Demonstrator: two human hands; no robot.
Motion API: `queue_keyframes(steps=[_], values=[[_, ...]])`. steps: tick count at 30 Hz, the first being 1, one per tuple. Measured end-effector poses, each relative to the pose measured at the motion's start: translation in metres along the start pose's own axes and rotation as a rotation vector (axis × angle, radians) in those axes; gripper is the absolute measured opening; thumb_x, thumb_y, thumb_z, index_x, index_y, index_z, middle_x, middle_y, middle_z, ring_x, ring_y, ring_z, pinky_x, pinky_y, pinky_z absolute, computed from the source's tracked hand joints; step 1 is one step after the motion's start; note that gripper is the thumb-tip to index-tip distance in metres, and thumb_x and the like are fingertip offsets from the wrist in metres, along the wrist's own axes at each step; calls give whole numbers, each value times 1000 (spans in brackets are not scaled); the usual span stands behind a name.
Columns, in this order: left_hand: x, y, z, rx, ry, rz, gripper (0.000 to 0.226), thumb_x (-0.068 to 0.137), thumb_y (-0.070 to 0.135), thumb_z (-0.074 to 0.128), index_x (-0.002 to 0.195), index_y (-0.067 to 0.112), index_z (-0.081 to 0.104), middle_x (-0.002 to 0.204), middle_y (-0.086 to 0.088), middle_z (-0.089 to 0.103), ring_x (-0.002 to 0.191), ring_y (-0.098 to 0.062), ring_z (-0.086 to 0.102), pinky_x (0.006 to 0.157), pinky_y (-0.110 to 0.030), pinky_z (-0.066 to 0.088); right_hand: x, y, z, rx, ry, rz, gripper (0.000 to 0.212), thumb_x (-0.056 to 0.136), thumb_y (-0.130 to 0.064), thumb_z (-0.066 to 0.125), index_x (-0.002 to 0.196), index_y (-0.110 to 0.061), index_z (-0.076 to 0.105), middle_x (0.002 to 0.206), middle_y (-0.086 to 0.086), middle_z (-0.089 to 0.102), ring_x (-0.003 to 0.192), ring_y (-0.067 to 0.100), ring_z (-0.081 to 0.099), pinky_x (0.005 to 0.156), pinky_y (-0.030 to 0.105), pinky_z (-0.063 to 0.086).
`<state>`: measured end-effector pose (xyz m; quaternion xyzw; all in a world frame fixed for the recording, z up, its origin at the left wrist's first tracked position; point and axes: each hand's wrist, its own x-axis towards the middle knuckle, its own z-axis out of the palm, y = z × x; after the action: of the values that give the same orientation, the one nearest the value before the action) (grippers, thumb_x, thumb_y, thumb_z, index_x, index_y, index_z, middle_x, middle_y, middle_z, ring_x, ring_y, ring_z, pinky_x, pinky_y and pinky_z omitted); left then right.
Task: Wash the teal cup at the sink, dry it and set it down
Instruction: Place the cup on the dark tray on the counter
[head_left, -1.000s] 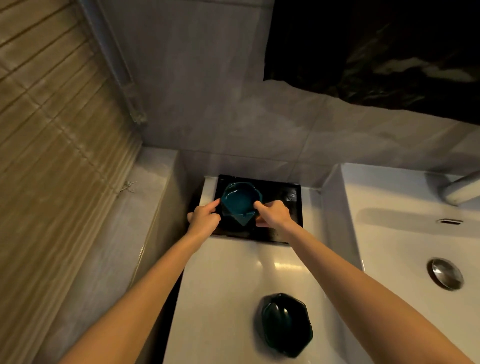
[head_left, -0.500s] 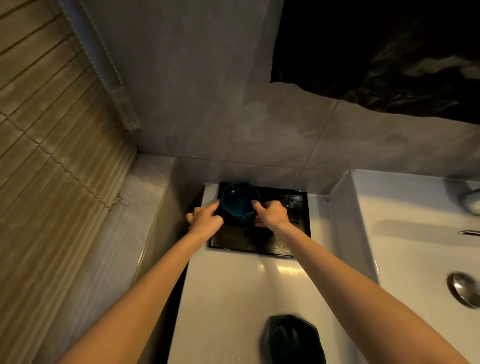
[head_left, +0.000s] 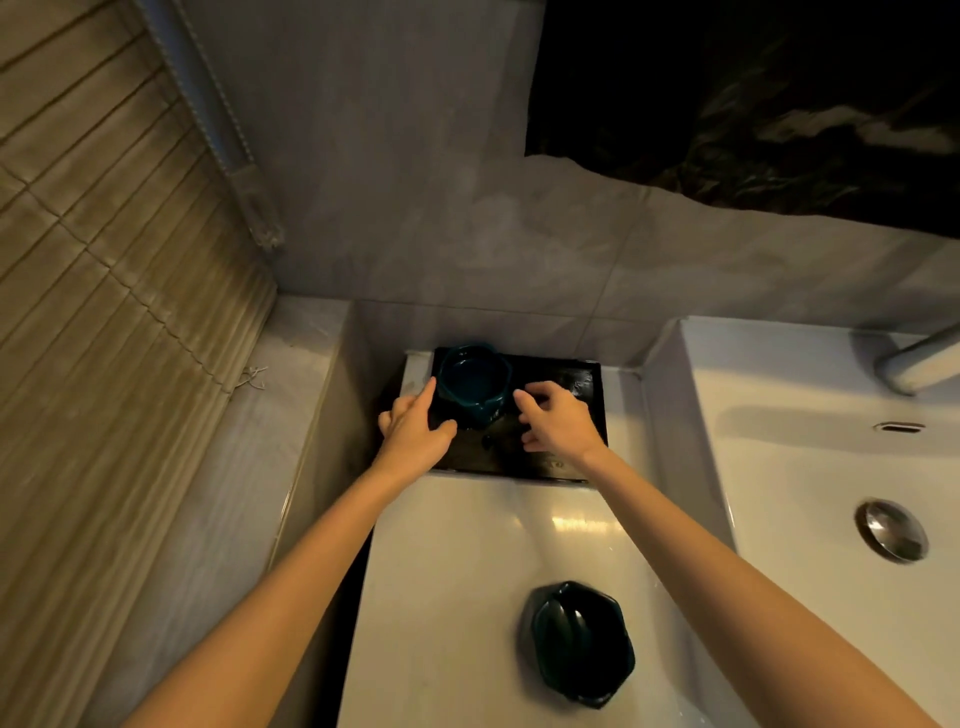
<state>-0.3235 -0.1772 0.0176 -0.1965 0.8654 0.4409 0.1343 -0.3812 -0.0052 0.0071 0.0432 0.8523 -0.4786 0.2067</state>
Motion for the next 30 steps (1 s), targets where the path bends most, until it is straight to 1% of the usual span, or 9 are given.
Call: queue_keyframes(steps=[3, 7, 9, 13, 18, 21, 23, 25, 30], values=[[-29, -5, 3, -22, -13, 60, 62, 94, 26, 48, 149, 29, 19, 147, -1, 29, 137, -24, 17, 110, -36, 21, -39, 4, -19, -46, -6, -67, 40, 96, -33, 52, 131, -14, 52, 102, 6, 66, 71, 16, 66, 66, 28, 59], [-72, -23, 16, -154, -43, 67, 56, 94, 24, 52, 145, 27, 30, 141, -3, 39, 131, -19, 35, 107, -32, 31, -101, 31, -39, -153, 12, -109, 33, 95, -29, 54, 124, -13, 58, 107, 3, 67, 82, 17, 66, 77, 36, 58], [-94, -34, 28, -184, -89, 39, 54, 94, 23, 52, 144, 26, 32, 138, -3, 42, 125, -18, 42, 103, -30, 36, -130, 49, -45, -251, 15, -87, 31, 95, -30, 55, 123, -17, 59, 106, 2, 65, 88, 17, 65, 84, 36, 54], [-130, -52, 57, -181, -173, -39, 52, 93, 25, 53, 142, 28, 35, 134, -1, 46, 117, -17, 48, 92, -24, 40, -170, 88, -41, -366, -16, -17, 33, 94, -31, 55, 125, -21, 56, 113, 3, 62, 93, 17, 62, 84, 27, 47], [-163, -56, 82, -161, -277, -133, 53, 91, 31, 54, 141, 30, 37, 131, 0, 49, 119, -16, 50, 97, -28, 41, -188, 118, -32, -426, -28, 53, 39, 93, -27, 57, 130, -16, 52, 121, 10, 57, 104, 22, 59, 87, 29, 45], [-175, -52, 93, -194, -324, -184, 55, 81, 40, 57, 134, 32, 45, 119, 5, 58, 110, -17, 56, 97, -32, 45, -189, 121, -27, -454, -34, 100, 39, 94, -27, 54, 131, -16, 50, 115, 11, 62, 102, 26, 59, 85, 33, 49], [-181, -47, 100, -260, -342, -206, 34, 85, 30, 56, 119, 36, 54, 99, 16, 63, 86, -16, 59, 82, -29, 48, -188, 124, -25, -486, -37, 130, 35, 95, -27, 50, 129, -15, 50, 109, 12, 66, 96, 30, 63, 83, 36, 51], [-183, -44, 106, -341, -333, -212, 28, 89, 18, 54, 111, 34, 58, 88, 21, 62, 72, -12, 54, 72, -28, 47, -187, 127, -22, -512, -63, 156, 30, 97, -25, 45, 124, -13, 51, 102, 15, 68, 88, 34, 65, 81, 38, 53], [-186, -37, 109, -464, -248, -277, 26, 86, 13, 59, 100, 34, 63, 91, 14, 66, 79, -12, 58, 83, -34, 53, -187, 126, -17, -601, -71, 111, 24, 97, -15, 39, 116, -2, 45, 104, 22, 63, 83, 36, 54, 65, 32, 36]])
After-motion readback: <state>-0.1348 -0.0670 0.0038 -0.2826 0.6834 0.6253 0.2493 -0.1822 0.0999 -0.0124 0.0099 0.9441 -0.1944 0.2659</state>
